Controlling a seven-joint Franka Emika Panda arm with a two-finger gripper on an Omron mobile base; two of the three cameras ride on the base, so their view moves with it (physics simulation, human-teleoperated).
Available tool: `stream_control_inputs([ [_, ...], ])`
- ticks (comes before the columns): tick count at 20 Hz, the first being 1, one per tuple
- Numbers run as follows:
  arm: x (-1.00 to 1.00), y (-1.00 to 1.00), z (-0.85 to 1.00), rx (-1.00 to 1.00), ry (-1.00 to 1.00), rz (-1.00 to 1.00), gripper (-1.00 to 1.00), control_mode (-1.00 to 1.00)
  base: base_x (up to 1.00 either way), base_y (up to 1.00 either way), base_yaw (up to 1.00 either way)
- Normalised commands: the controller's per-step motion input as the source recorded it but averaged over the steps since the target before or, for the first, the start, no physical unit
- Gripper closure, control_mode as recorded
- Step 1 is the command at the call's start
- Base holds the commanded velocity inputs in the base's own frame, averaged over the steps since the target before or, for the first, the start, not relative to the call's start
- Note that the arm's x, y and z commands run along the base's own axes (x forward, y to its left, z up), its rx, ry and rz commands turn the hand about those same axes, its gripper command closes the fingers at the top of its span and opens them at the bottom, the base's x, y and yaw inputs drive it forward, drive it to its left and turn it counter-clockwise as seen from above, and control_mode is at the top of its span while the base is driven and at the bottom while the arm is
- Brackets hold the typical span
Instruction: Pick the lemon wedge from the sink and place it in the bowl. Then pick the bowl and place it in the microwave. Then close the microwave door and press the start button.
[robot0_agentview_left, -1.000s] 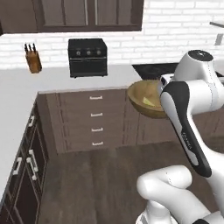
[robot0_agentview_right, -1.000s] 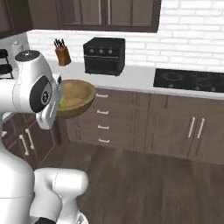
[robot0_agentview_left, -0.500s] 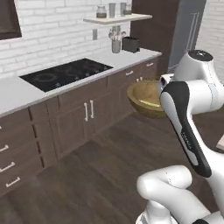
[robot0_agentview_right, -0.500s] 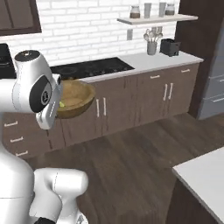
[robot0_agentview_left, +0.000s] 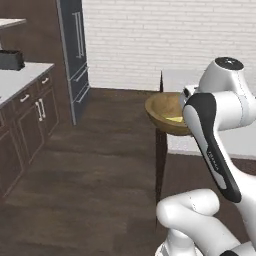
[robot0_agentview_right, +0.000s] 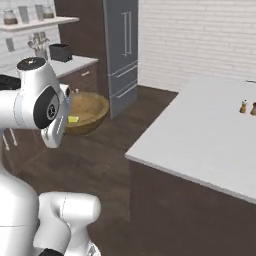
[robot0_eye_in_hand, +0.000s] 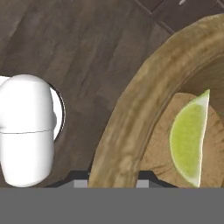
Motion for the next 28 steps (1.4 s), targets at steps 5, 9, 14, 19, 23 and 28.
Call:
stream_control_inputs([
  [5, 0.00, 0.00, 0.00, 0.00, 0.00, 0.00, 1.00, 1.00, 0.00, 0.00, -0.97],
  [9, 0.00, 0.00, 0.00, 0.00, 0.00, 0.00, 1.00, 1.00, 0.00, 0.00, -0.92],
  [14, 0.00, 0.00, 0.00, 0.00, 0.00, 0.00, 1.00, 1.00, 0.00, 0.00, -0.92],
  [19, 0.00, 0.00, 0.00, 0.00, 0.00, 0.00, 1.00, 1.00, 0.00, 0.00, -0.91],
  [23, 0.00, 0.00, 0.00, 0.00, 0.00, 0.00, 1.00, 1.00, 0.00, 0.00, -0.91],
  [28, 0.00, 0.00, 0.00, 0.00, 0.00, 0.00, 1.00, 1.00, 0.00, 0.00, -0.90],
])
